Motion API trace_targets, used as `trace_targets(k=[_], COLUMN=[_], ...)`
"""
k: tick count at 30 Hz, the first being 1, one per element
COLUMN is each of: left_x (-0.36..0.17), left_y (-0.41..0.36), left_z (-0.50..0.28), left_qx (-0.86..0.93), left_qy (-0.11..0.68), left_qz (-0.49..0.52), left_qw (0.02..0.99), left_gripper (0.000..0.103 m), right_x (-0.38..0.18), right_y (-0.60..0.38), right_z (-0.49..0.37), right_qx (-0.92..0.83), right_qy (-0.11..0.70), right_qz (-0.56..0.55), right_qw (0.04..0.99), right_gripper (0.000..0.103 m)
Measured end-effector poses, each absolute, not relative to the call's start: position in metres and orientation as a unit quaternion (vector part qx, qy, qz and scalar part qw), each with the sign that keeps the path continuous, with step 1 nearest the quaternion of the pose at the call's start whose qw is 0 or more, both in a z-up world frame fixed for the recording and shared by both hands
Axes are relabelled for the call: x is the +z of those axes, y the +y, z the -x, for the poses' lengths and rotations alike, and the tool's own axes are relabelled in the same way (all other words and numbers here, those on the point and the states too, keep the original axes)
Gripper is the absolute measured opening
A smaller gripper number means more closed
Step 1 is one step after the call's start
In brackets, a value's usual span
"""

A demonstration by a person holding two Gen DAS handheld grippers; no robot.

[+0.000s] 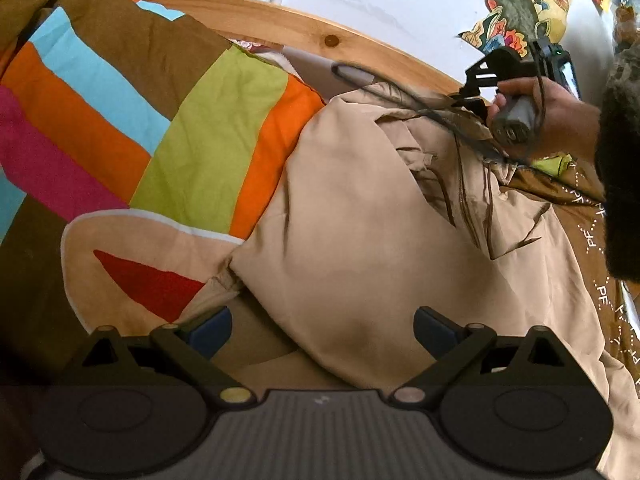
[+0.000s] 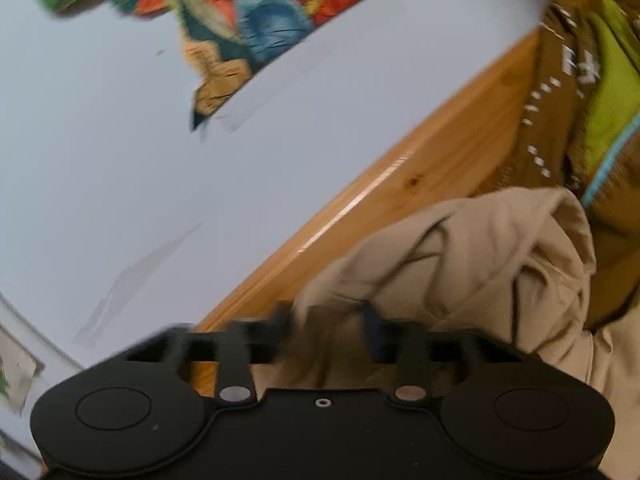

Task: Fold large clothes

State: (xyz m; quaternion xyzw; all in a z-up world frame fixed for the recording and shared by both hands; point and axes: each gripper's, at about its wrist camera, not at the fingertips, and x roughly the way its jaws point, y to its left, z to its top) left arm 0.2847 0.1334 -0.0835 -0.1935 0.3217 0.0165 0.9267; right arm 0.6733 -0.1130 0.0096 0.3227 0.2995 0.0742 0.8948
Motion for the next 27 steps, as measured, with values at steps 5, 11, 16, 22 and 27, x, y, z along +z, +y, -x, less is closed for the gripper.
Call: trace_targets(k=[5, 11, 16, 22, 27], left_x=[-0.085, -0.085, -0.078, -0.088, -0.097], left_y=[0.134, 0.136, 0.138, 0.143, 0.155], left_z=[-0.286, -0.281, -0.270, -0.280, -0.308], left_qx=[0.018, 0.002, -0.057, -0.094, -0.073], left_qy=[0.322, 0.310, 0.278, 0.286, 0.304], left_qz=[0.192, 0.210, 0.257, 0.343, 0.393], left_qw=[0.927, 0.927, 0.924, 0.890, 0.865], left_gripper=[0.099, 0.098, 0.098, 0.098, 0.097], right_x=[0.017, 0.051, 0.051, -0.010, -0.062], right_y=[-0.125, -0.179, -0.237, -0.275, -0.294], right_z=[-0.648, -0.568, -0.465, -0.377, -0.344], right_qx=[0.111, 0.196, 0.254, 0.292, 0.286], right_qy=[0.278, 0.237, 0.212, 0.261, 0.361], right_qz=[-0.318, -0.311, -0.317, -0.284, -0.254], right_qw=[0.900, 0.899, 0.889, 0.875, 0.850], right_gripper=[0.001, 0.000, 0.000, 0.000, 0.009])
